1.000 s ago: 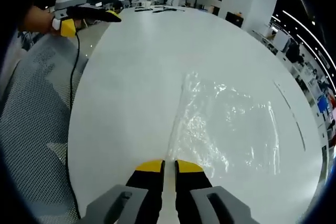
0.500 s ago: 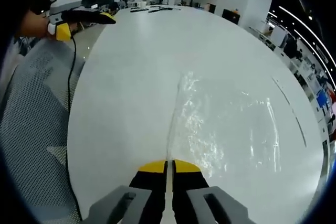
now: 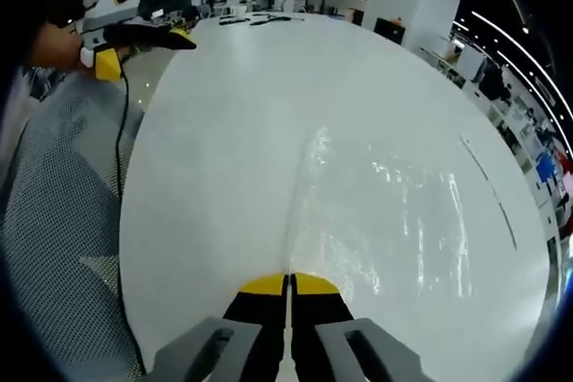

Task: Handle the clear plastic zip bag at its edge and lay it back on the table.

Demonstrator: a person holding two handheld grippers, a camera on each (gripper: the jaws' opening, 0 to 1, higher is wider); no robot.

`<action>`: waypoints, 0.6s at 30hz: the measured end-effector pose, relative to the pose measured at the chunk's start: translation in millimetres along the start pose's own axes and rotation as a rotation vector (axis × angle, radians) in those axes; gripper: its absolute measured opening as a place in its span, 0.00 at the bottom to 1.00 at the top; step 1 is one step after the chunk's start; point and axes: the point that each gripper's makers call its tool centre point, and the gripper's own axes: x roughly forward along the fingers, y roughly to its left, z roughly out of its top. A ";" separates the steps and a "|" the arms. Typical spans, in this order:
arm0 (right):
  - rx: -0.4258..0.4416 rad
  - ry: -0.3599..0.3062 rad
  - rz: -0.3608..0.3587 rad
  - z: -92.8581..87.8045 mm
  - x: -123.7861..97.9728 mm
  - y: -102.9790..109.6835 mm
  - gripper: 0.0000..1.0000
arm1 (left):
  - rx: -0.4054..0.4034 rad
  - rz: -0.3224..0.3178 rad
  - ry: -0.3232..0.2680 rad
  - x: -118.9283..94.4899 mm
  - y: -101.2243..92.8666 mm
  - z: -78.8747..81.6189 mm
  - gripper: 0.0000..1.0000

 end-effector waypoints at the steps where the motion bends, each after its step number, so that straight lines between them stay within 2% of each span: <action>1: 0.001 -0.003 -0.002 1.4 -1.2 0.0 0.00 | 0.001 0.000 0.000 0.0 0.4 -0.3 0.70; 8: -0.017 -0.002 -0.009 4.6 -13.5 -2.4 0.00 | 0.006 -0.003 0.001 0.3 1.4 -1.7 0.70; 18: -0.090 0.000 0.011 11.9 -41.0 -0.7 0.00 | 0.029 -0.021 0.022 2.0 -3.0 -4.5 0.69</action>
